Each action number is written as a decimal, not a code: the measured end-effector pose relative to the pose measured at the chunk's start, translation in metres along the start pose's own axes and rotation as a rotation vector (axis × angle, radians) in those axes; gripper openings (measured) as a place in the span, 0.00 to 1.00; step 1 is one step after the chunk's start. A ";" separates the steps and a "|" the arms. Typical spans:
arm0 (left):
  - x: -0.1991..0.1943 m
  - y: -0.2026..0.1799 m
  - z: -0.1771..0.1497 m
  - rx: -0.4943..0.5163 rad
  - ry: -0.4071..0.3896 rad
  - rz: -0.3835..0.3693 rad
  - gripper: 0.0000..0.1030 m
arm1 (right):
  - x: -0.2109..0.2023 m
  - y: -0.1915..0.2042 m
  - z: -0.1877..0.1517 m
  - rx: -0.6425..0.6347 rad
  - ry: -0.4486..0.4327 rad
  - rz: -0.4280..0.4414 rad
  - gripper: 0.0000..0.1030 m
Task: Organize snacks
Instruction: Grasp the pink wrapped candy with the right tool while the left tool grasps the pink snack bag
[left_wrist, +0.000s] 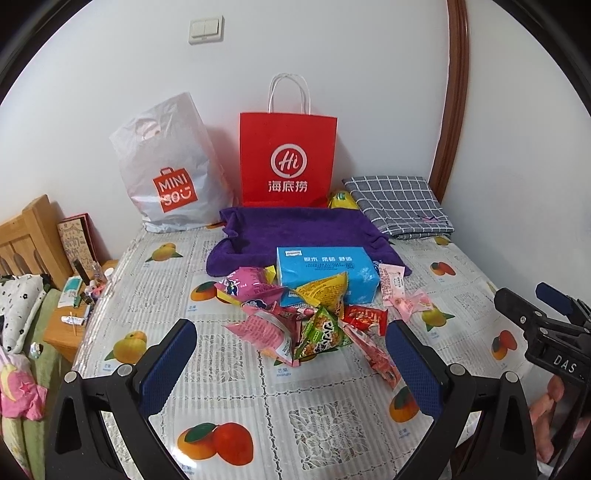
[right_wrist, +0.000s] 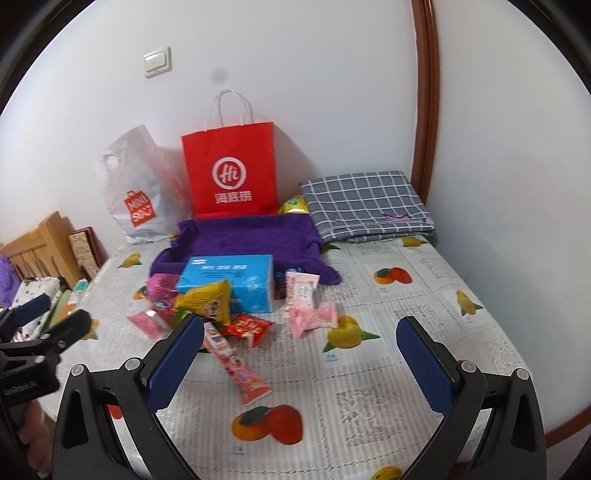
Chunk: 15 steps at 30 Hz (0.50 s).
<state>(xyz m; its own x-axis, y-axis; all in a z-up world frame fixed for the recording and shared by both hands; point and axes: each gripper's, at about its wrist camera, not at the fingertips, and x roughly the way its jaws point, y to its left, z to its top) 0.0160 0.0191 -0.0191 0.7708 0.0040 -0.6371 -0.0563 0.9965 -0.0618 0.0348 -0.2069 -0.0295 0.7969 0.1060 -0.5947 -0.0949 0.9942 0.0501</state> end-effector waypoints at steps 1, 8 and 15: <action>0.004 0.002 0.000 -0.003 0.006 -0.007 1.00 | 0.004 -0.002 -0.001 0.003 0.004 -0.003 1.00; 0.028 0.012 0.003 -0.021 0.037 -0.027 0.99 | 0.032 -0.012 -0.004 0.000 0.027 -0.009 0.99; 0.050 0.019 0.007 -0.037 0.061 -0.016 0.99 | 0.069 -0.025 -0.005 0.033 0.092 0.012 0.94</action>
<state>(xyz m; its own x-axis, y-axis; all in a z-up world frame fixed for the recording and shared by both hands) 0.0580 0.0384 -0.0462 0.7316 -0.0179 -0.6814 -0.0690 0.9926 -0.1002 0.0896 -0.2240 -0.0757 0.7377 0.1179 -0.6648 -0.0833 0.9930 0.0837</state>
